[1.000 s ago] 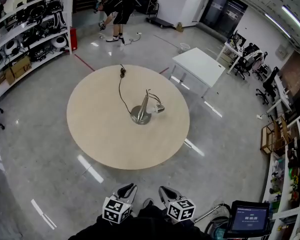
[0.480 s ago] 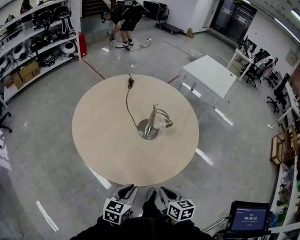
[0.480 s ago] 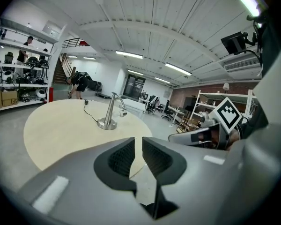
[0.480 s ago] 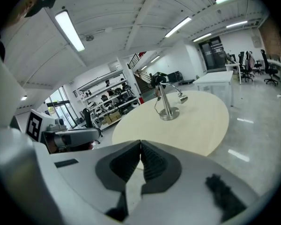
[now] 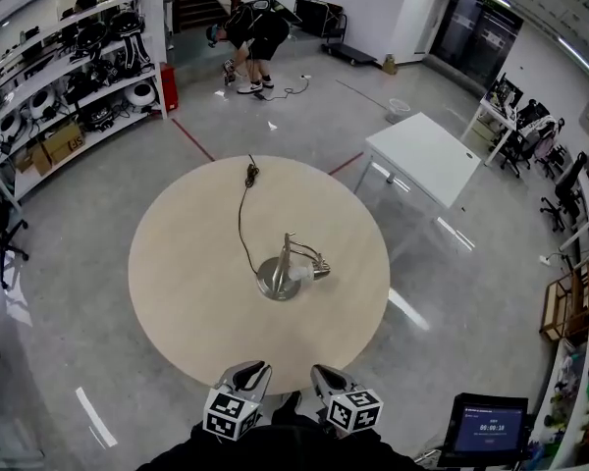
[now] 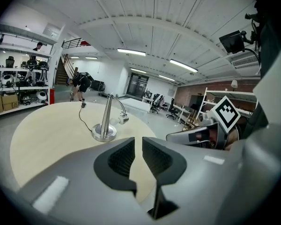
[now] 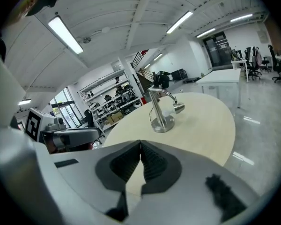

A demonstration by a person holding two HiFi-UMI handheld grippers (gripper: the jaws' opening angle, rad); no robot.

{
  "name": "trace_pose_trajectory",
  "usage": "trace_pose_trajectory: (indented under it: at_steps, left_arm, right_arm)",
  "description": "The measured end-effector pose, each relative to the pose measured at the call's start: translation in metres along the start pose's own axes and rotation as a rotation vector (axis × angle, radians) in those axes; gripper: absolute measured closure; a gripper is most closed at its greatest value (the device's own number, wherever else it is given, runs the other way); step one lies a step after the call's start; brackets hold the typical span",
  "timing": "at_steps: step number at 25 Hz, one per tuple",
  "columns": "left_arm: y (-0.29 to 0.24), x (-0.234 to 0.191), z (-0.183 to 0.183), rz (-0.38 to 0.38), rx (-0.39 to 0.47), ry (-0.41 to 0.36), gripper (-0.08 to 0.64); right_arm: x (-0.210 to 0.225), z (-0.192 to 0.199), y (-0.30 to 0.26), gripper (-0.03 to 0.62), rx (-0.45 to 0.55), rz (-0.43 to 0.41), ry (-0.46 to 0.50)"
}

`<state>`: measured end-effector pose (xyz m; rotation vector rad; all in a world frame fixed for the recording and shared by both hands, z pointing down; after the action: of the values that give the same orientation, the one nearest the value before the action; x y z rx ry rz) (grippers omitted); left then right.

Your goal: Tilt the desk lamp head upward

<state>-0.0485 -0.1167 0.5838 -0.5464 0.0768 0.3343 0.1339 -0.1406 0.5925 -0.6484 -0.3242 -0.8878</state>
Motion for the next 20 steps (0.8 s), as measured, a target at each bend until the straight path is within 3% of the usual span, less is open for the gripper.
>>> trace_pose_trajectory:
  at_steps: [4,9,15,20]
  left_arm:
    - [-0.051,0.015,-0.019,-0.016,-0.001,-0.023,0.503]
    - [-0.049,0.017,-0.027,-0.033,-0.014,-0.03,0.503]
    - [-0.056,-0.006,-0.044,-0.073,-0.022,-0.003,0.503]
    - [-0.086,-0.029,-0.053,-0.047,0.0,-0.058,0.503]
  right_arm:
    - [0.056,-0.022,-0.005,0.588,0.001,-0.019,-0.007]
    - [0.067,-0.036,-0.007,0.588,0.044,-0.015,0.008]
    - [0.092,-0.058,-0.024,0.588,0.119,-0.009,-0.042]
    - [0.115,-0.082,-0.046,0.588,0.198,-0.01,-0.073]
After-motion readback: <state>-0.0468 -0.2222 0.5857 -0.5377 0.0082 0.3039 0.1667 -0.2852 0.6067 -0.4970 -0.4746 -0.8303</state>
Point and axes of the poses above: the fingertips, and each gripper's own axes: y backward along the fingers, x to its right, z out of its underside, the point moved 6 cm from there along y, backward along the fingers, and after that the axes turned 14 degrees about -z, right-handed, at the moved point
